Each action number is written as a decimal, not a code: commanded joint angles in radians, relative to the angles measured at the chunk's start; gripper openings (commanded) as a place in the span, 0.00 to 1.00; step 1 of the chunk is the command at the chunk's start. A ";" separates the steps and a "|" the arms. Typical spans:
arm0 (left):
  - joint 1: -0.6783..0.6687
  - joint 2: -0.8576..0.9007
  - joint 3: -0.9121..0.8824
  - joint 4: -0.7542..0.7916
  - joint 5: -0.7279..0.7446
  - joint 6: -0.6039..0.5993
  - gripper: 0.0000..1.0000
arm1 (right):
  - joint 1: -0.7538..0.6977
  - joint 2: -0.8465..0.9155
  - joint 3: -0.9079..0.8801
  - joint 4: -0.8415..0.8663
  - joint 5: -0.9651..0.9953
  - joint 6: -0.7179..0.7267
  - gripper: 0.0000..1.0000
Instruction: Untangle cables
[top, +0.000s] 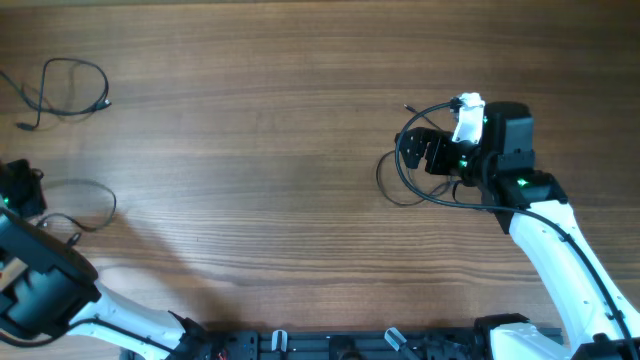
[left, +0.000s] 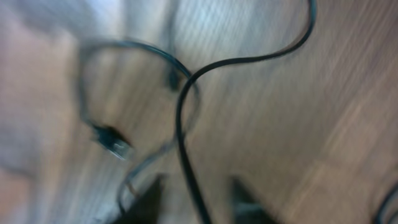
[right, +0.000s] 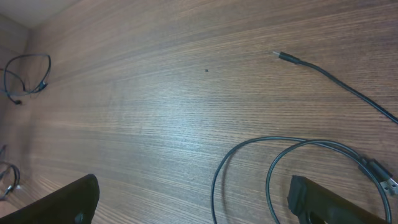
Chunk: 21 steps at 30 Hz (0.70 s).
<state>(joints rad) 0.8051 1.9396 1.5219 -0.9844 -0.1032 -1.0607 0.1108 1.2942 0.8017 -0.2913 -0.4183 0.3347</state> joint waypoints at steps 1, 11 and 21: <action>0.005 0.019 0.001 0.069 0.288 -0.018 1.00 | 0.004 0.023 0.018 0.003 0.006 -0.020 1.00; -0.040 -0.056 0.001 0.106 0.549 0.012 1.00 | 0.004 0.027 0.018 0.015 0.006 -0.018 1.00; -0.230 -0.094 0.001 0.122 0.383 0.487 0.97 | 0.004 0.027 0.018 0.017 0.006 -0.017 1.00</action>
<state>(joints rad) 0.6498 1.8599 1.5200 -0.8776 0.3965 -0.8345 0.1108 1.3083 0.8013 -0.2798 -0.4183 0.3351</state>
